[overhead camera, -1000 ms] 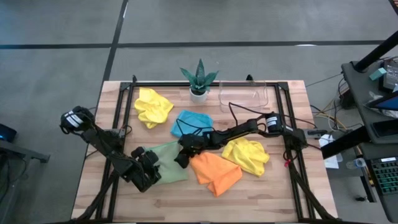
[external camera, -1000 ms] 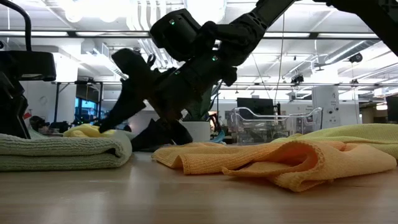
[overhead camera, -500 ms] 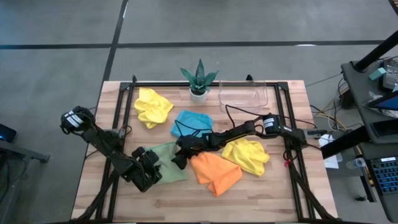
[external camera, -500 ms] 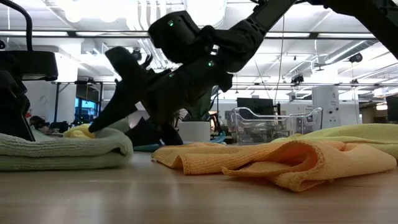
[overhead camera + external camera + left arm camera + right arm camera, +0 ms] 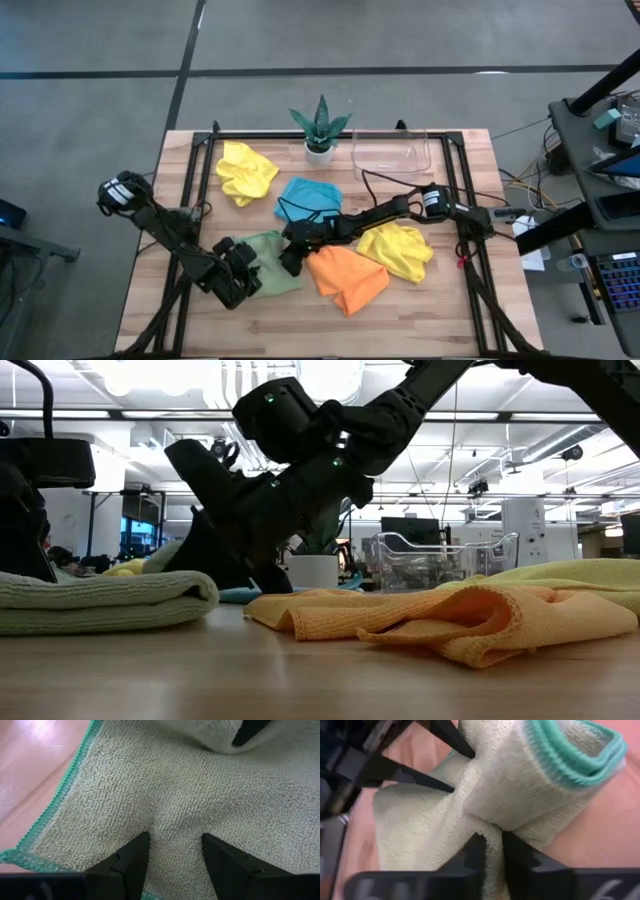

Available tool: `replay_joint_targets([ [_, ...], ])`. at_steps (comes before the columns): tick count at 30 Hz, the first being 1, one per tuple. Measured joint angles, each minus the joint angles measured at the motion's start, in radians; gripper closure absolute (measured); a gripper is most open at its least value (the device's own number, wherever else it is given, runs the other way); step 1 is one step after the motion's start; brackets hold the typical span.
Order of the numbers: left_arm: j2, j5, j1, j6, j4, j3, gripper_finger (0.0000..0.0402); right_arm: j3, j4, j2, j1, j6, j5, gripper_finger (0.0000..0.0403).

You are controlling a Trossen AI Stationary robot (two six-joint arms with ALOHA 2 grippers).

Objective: Fold microfiber towels
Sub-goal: Put the green microfiber towel into the transparent bin

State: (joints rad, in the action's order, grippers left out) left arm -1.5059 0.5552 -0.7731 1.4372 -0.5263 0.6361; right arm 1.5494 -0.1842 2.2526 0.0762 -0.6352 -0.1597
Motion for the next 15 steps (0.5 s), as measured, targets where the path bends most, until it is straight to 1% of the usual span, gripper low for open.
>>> replay_joint_targets([
  [2,0.001,-0.001,0.0,-0.001,-0.001,0.005,0.023,0.0,0.006,-0.003,0.001,0.012,0.002,0.0386],
  [6,0.014,-0.004,-0.001,-0.008,-0.004,0.025,0.023,-0.004,0.023,-0.025,0.0,0.059,-0.005,0.0392],
  [9,0.034,-0.004,-0.001,-0.027,-0.005,0.035,0.023,-0.006,0.073,-0.06,-0.003,0.126,0.003,0.0393],
  [15,0.125,0.005,-0.001,-0.1,-0.006,0.039,0.023,-0.006,0.166,-0.157,-0.003,0.237,0.003,0.0393],
])
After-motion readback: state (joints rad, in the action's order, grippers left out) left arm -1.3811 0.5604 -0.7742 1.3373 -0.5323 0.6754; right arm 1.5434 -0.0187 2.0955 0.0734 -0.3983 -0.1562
